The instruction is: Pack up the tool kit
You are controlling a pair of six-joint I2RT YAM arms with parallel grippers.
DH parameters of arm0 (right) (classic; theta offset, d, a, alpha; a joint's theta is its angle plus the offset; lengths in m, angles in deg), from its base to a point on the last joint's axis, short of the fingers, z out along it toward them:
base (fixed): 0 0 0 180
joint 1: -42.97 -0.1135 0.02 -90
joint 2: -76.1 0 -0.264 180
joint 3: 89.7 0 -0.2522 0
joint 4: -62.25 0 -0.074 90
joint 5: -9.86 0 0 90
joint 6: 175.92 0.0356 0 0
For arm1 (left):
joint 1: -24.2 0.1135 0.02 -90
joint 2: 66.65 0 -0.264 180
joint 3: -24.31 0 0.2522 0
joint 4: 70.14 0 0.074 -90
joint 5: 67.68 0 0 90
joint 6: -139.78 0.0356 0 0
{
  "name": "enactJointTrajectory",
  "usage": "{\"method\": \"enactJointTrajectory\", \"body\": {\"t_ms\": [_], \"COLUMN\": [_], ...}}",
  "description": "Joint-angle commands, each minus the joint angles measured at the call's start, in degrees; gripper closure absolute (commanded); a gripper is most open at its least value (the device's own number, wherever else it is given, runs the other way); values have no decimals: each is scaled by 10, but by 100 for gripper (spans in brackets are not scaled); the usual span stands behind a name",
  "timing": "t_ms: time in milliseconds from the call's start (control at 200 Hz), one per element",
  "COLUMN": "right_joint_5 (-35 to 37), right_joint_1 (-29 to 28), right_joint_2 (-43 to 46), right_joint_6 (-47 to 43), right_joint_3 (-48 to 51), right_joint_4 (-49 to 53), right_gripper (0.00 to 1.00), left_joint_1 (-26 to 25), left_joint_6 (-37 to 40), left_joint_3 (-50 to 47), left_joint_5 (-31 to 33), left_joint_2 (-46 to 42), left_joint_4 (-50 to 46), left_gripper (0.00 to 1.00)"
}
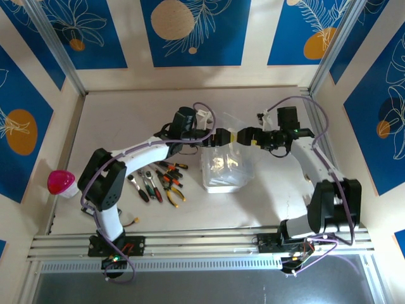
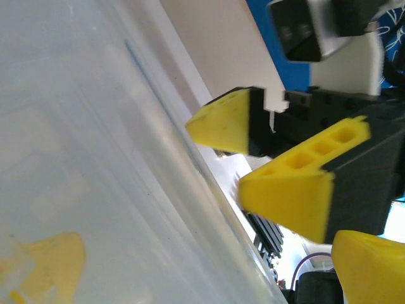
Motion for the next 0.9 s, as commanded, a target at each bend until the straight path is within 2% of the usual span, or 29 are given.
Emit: {"method": "enactJointTrajectory", "body": {"t_ms": [0, 135, 375, 605, 895], "right_joint_5": [63, 123, 268, 357, 453], "right_joint_1": [-6, -53, -191, -304, -381], "right_joint_2": [67, 140, 236, 243, 191], "right_joint_6": [-38, -43, -38, -33, -25], "right_joint_3": [-22, 9, 70, 85, 57], "right_joint_4": [44, 52, 72, 91, 132], "right_gripper": [1, 1, 1, 1, 1], "left_joint_1": [-10, -16, -28, -29, -30], "left_joint_6": [1, -8, -18, -21, -18], "left_joint_3": [38, 67, 118, 128, 131], "left_joint_5": [-17, -22, -37, -38, -36], "left_joint_2": [9, 28, 64, 72, 69], "left_joint_4": [23, 28, 29, 29, 21], "left_gripper": [0, 0, 0, 0, 0]}}
